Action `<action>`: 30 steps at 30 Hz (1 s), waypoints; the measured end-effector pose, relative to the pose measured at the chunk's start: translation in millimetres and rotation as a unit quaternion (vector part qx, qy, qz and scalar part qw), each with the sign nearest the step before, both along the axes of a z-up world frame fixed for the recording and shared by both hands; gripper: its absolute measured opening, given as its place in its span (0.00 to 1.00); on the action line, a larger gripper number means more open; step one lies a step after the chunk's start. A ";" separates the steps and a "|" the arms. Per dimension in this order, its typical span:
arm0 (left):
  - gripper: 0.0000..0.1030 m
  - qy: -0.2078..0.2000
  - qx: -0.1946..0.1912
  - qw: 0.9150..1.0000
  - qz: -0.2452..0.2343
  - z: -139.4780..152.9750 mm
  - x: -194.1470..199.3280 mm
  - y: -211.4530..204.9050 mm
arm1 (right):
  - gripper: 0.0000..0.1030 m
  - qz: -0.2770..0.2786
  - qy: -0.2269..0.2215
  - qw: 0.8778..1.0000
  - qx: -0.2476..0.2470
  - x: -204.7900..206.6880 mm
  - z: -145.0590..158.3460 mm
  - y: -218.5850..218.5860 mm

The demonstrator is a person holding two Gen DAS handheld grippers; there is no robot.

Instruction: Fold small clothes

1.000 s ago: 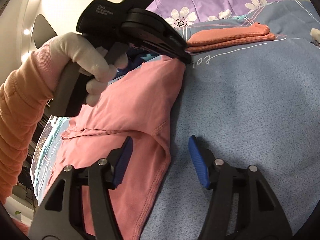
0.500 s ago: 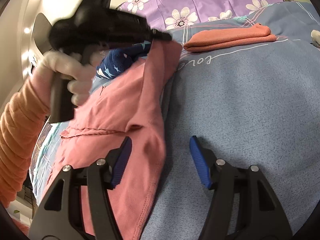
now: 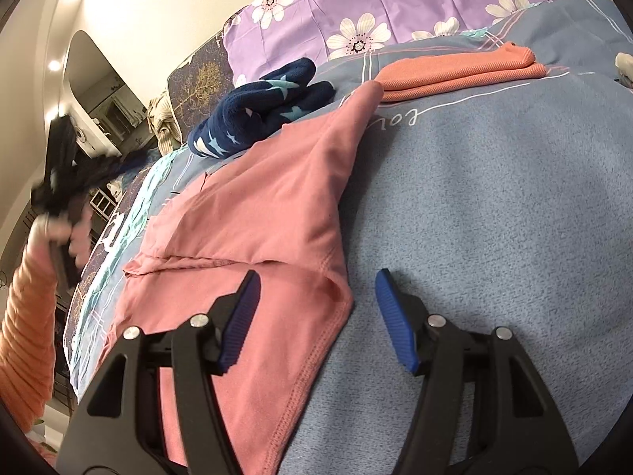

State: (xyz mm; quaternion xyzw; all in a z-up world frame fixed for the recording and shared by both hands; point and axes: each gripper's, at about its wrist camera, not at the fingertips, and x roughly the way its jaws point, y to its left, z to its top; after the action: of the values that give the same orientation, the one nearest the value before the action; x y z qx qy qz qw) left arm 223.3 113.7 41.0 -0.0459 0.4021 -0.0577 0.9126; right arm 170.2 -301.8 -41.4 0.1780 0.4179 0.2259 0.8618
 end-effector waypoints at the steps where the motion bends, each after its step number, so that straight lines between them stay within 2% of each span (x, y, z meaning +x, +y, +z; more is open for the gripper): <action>1: 0.43 0.012 -0.017 1.000 0.023 -6.1 -11.6 26.8 | 0.60 0.000 0.000 1.000 -0.001 -0.3 -0.2 0.6; 4: 0.43 0.044 -0.043 0.997 0.052 -25.9 -29.7 65.2 | 0.63 0.003 0.000 1.000 -0.006 -0.5 -0.7 3.6; 8: 0.43 0.057 -0.066 0.995 0.040 -49.9 -31.9 67.8 | 0.64 0.004 0.000 1.000 -0.005 -1.0 -1.3 5.0; 10: 0.43 0.057 -0.062 0.996 0.031 -58.8 -26.9 57.9 | 0.64 0.003 0.001 1.000 0.000 0.0 -1.7 3.6; 11: 0.43 0.061 -0.046 0.997 0.029 -66.5 -17.7 51.2 | 0.64 0.003 0.001 1.000 0.003 0.0 -1.9 3.0; 14: 0.41 0.083 -0.028 0.996 0.035 -88.3 -2.2 44.0 | 0.64 0.003 0.001 1.000 0.007 -0.1 -2.5 2.1; 16: 0.01 0.080 -0.023 0.996 0.035 -93.1 -0.7 39.6 | 0.64 0.002 0.001 1.000 0.008 -0.7 -2.2 2.4; 18: 0.00 0.060 -0.060 0.996 0.030 -79.5 -9.0 39.5 | 0.64 0.002 0.001 1.000 0.008 -0.9 -2.0 2.1; 19: 0.00 0.041 -0.063 0.996 0.038 -66.5 -16.3 39.4 | 0.64 0.002 0.001 1.000 0.009 -0.9 -2.3 1.7; 21: 0.01 0.003 -0.061 0.997 0.044 -37.9 -32.7 42.7 | 0.64 0.002 0.002 1.000 0.010 -0.9 -2.7 1.4; 23: 0.01 -0.012 -0.030 0.998 0.056 -22.4 -43.6 46.8 | 0.64 0.003 0.002 1.000 0.010 -0.6 -2.7 1.1; 26: 0.01 0.002 0.018 0.997 0.074 -28.2 -49.6 54.1 | 0.64 0.003 0.002 1.000 0.009 -0.8 -2.5 1.9; 28: 0.03 0.020 0.003 0.998 0.066 -39.4 -47.6 58.1 | 0.65 0.003 0.002 1.000 0.009 -0.7 -2.4 2.3; 29: 0.07 0.026 -0.003 0.998 0.064 -43.8 -48.2 58.9 | 0.65 0.003 0.002 1.000 0.009 -0.7 -2.4 2.3; 30: 0.21 0.033 -0.002 0.997 0.063 -48.3 -48.5 57.7 | 0.65 0.002 0.002 1.000 0.009 -0.7 -2.5 2.3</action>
State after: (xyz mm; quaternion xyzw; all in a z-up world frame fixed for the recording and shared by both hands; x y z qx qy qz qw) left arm 174.8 171.4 -7.2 -0.0750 0.4285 0.0010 0.9004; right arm 169.5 -299.5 -43.9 0.1849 0.4179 0.2313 0.8589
